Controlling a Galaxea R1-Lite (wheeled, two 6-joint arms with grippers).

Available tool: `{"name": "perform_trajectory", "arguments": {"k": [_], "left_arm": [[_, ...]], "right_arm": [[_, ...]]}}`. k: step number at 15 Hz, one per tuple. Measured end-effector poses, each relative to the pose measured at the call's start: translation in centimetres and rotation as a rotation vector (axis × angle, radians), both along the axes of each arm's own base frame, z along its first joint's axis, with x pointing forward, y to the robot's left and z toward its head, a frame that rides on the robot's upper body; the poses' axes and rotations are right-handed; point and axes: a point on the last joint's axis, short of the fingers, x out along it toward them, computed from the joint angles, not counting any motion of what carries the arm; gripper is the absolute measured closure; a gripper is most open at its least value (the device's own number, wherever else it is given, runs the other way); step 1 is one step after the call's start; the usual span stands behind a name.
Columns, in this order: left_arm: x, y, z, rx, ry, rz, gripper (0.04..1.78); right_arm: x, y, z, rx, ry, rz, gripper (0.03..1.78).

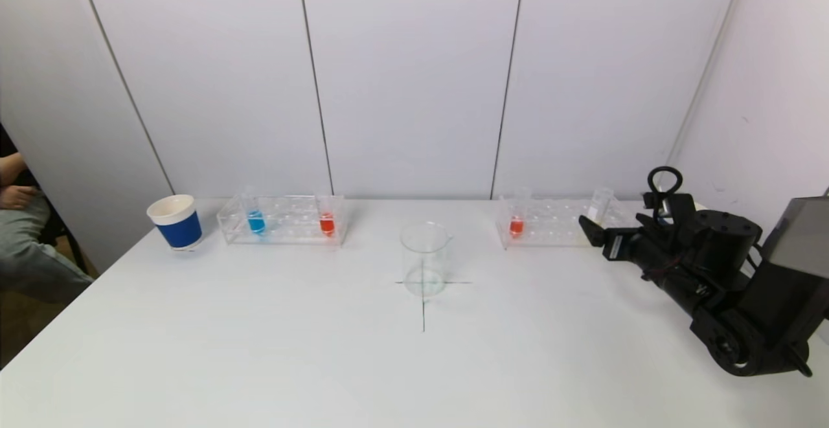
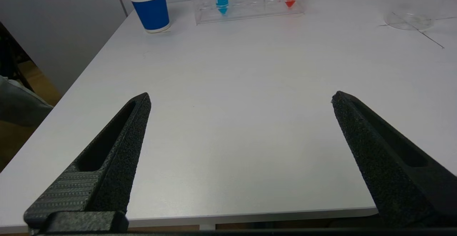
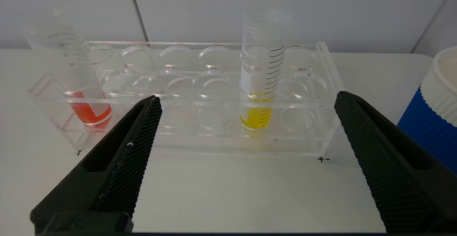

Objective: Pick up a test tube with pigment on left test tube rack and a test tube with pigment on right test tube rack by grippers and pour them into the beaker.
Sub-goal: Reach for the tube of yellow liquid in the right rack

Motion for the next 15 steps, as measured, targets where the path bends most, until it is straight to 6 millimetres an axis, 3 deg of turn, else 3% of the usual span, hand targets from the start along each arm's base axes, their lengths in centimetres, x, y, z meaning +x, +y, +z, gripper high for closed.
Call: {"name": "perform_trajectory", "arguments": {"k": [15], "left_arm": [[0.0, 0.0, 0.0, 0.0, 0.0, 0.0, 0.05]], "right_arm": [[2.1, -0.5, -0.3, 0.011, -0.024, -0.03, 0.05]]}}
